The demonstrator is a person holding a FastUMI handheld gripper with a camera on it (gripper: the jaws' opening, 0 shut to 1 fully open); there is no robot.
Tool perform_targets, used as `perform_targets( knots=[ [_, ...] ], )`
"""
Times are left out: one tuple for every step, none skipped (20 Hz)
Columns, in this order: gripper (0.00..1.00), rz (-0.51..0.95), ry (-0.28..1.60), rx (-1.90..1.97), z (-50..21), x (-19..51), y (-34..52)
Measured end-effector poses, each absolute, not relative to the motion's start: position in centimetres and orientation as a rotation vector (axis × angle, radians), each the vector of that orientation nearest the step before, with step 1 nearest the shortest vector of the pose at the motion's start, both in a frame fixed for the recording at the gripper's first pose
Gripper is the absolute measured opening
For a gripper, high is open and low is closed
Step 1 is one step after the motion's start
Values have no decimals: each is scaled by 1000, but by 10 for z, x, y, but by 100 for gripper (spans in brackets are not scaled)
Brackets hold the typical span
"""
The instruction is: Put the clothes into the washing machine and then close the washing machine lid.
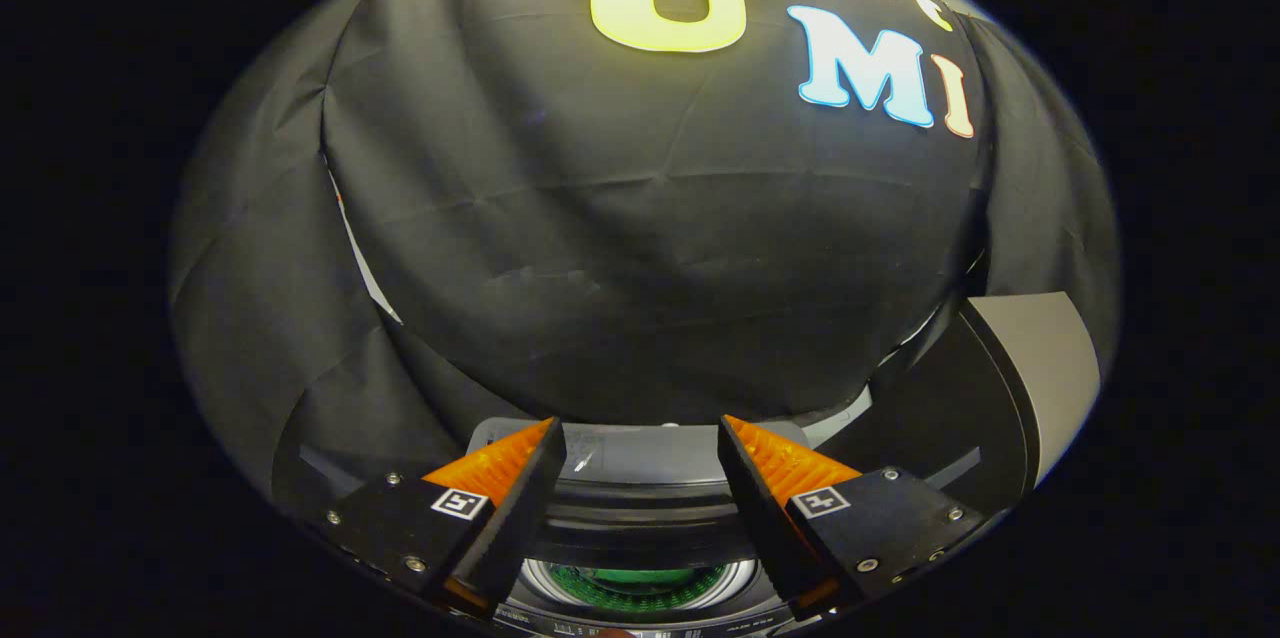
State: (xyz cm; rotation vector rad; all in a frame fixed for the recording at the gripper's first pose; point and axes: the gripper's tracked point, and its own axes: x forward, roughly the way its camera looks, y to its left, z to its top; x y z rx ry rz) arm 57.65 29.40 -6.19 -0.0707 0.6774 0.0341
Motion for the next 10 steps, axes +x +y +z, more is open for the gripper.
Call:
perform_targets(
  knots=[
    [94,32,678,-71,-64,571,292],
    [94,31,676,-71,-66,566,293],
    [94,34,680,-74,-68,559,293],
    [94,33,680,-72,-70,554,293],
    [94,32,678,-70,-73,548,293],
    [94,31,682,-69,-77,541,293],
    [94,30,684,-70,-84,530,293],
    [94,30,692,-67,-90,520,292],
    [94,29,704,-70,-99,510,291],
    [94,32,708,-75,-105,498,290]
  ],
)
